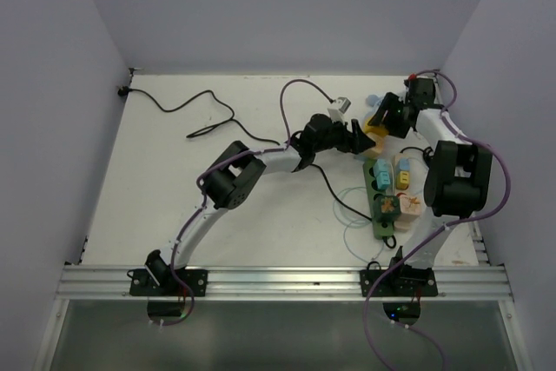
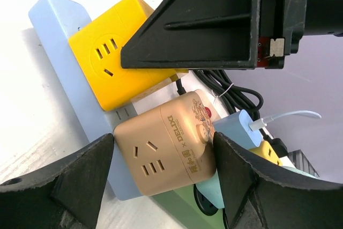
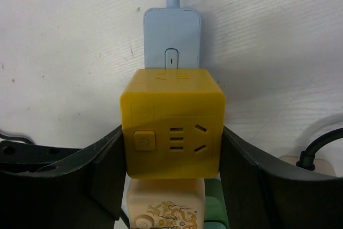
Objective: Pull the plug off the socket
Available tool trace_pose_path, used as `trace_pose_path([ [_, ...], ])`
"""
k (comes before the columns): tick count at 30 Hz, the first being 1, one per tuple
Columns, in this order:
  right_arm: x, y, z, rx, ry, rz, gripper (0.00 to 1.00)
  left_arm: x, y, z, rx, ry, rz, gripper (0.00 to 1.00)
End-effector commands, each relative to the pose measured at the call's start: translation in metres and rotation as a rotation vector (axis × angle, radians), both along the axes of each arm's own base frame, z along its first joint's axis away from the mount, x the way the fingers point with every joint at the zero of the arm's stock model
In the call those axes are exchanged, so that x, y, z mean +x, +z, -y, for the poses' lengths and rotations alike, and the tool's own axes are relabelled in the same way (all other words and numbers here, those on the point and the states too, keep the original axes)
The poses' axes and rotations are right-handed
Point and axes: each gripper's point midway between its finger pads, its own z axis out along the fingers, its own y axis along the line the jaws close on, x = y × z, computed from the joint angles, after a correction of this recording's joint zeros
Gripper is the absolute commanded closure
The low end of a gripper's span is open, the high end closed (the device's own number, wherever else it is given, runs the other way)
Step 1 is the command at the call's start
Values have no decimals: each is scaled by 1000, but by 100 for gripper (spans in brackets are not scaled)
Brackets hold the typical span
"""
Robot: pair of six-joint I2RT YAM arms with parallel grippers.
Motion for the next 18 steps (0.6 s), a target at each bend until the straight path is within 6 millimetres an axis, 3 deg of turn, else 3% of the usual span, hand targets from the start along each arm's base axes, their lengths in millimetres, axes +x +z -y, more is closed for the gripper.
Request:
trace_pose_path([
  [1,18,40,16,-12,-15,133,88,-12,-74,-27,182,13,-103,23],
  [7,13,47,26,-111,-50,90,91,-12,-82,-30,195,24,-104,26],
  [10,12,50,23,-194,-50,52,91,-10,-82,-29,199,29,-94,27],
  [11,11,50,12,-212,-20,46,91,-10,-85,-29,215,30,-93,28],
  [12,11,49,17,-260,-45,32,91,-8,-84,-27,218,35,-86,29],
  [18,10,52,5,-318,-38,-16,91,-10,-93,-21,301,43,-53,30],
])
